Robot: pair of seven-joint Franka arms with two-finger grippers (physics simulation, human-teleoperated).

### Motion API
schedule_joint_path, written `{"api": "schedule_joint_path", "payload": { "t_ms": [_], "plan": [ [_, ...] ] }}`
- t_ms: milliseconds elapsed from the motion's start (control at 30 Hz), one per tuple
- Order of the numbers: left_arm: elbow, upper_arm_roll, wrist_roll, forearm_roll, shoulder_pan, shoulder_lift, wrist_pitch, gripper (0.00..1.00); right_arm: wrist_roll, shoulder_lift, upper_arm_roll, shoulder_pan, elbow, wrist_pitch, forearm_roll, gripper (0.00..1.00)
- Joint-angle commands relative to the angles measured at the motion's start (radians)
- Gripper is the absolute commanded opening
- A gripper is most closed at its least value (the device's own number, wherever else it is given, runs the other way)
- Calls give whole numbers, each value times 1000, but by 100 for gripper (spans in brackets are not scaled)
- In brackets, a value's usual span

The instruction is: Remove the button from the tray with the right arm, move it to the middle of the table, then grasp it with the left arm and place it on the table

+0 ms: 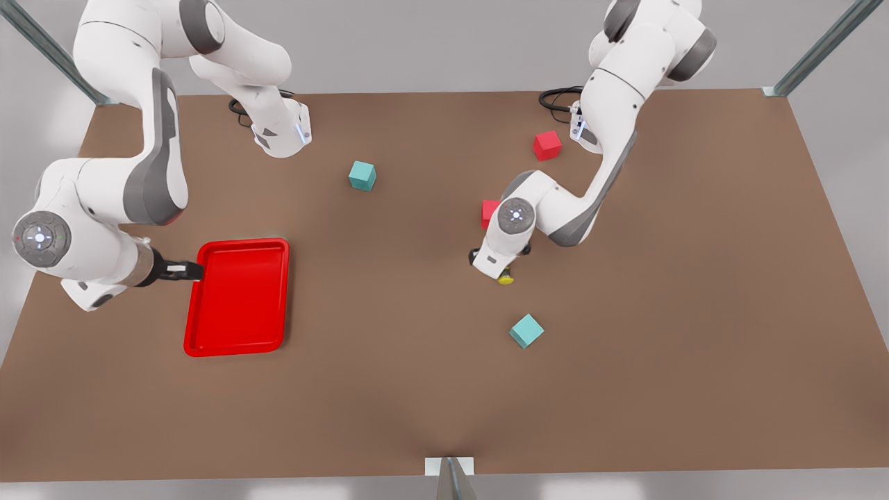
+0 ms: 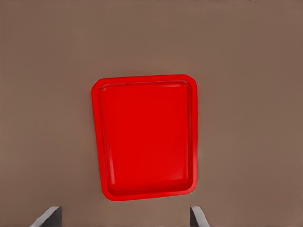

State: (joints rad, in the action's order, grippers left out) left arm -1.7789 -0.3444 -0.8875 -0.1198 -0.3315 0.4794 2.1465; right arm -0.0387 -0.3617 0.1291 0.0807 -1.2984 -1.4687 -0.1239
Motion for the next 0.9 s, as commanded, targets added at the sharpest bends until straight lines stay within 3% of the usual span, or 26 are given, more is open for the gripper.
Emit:
{"api": "schedule_joint_path", "payload": {
  "t_ms": [0,133,267,433,867],
  "plan": [
    [-16,-2,56,-57,14,4,153,100,115,-8,-5,2,8,-42,-20,100],
    [-54,-2,56,-57,19,33,222,100,94,-16,-11,54,4,-203,13,100],
    [-63,-15,39,-57,5,36,225,100,86,-31,-8,45,-9,-194,30,100],
    [-183,-15,45,-95,31,27,323,100,88,-59,-8,51,-7,-203,30,100],
    [-208,-12,13,-95,42,80,316,100,88,-57,-5,50,-9,-193,32,100]
  ]
}}
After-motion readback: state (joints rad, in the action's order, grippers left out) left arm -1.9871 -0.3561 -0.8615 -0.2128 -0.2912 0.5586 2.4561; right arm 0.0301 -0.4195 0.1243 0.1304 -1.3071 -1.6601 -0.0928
